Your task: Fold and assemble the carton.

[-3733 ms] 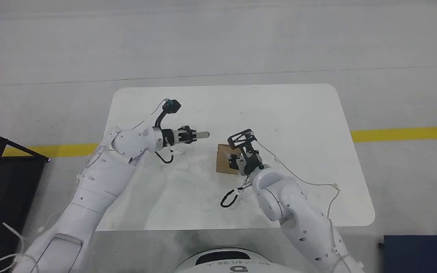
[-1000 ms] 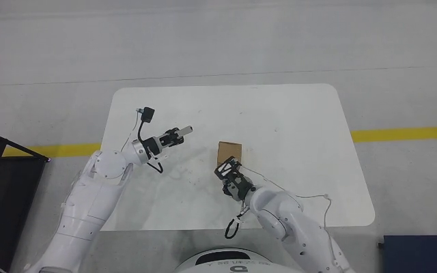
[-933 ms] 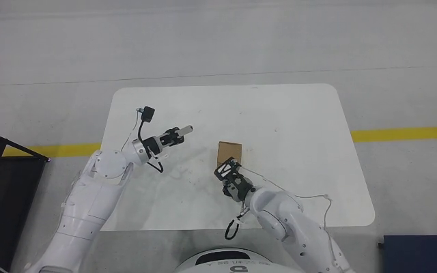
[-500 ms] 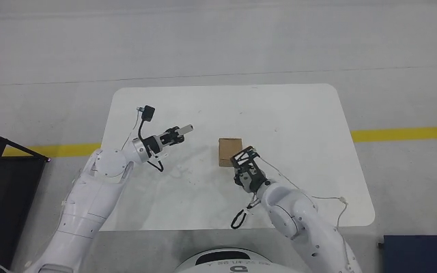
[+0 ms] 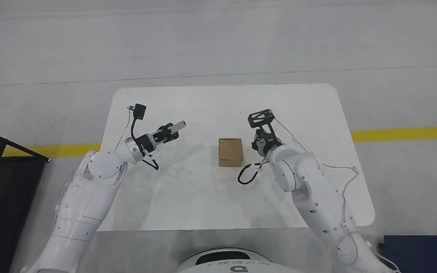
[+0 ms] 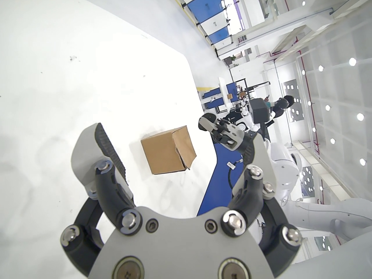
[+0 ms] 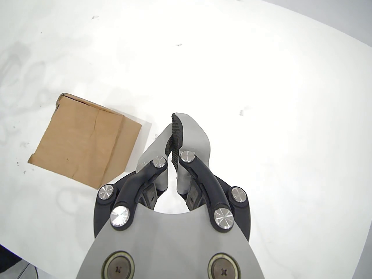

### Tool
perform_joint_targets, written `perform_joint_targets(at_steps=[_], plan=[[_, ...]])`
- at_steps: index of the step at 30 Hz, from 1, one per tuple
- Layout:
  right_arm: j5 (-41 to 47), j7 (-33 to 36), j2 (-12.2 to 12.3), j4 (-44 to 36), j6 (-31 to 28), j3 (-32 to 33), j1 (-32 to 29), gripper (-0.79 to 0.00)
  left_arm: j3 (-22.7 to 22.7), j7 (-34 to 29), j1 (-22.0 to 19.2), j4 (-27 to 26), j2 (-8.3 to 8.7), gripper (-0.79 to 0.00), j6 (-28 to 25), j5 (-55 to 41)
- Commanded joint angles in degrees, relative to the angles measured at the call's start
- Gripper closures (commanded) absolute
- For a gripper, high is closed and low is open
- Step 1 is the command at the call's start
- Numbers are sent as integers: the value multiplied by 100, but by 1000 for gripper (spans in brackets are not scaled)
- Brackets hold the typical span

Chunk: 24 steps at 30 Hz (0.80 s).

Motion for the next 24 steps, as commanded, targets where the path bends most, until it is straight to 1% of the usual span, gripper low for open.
perform_joint_targets(at_steps=[1, 3, 6, 9, 11, 14, 17, 19, 23, 24], plan=[[-20, 155, -59, 374, 72, -228, 346, 0, -85, 57, 142, -52, 16, -785, -13, -13], [-178, 295, -125, 689, 204, -485, 606, 0, -178, 105, 293, -109, 34, -785, -24, -16], [-24, 395, -228, 1049, 205, -795, 895, 0, -320, 158, 504, -197, 59, -785, -46, -36], [172, 404, -324, 1087, -11, -1150, 1036, 0, -453, 170, 677, -283, 84, -785, -45, -56], [533, 233, -364, 965, -131, -1188, 1026, 0, -533, 162, 763, -327, 98, -785, -44, -71], [390, 155, -368, 922, 27, -1157, 980, 0, -622, 139, 827, -370, 114, -785, -23, -84], [143, 216, -368, 903, 163, -1164, 931, 0, -669, 123, 825, -367, 121, -785, -24, -101], [184, 236, -383, 857, 53, -1232, 906, 0, -681, 116, 801, -362, 122, -785, -16, -111], [679, -8, -422, 621, -627, -1382, 893, 0, -626, 70, 738, -366, 111, -785, 11, -212], [719, -62, -420, 591, -659, -1348, 877, 0, -599, 62, 724, -361, 103, -785, 31, -316]])
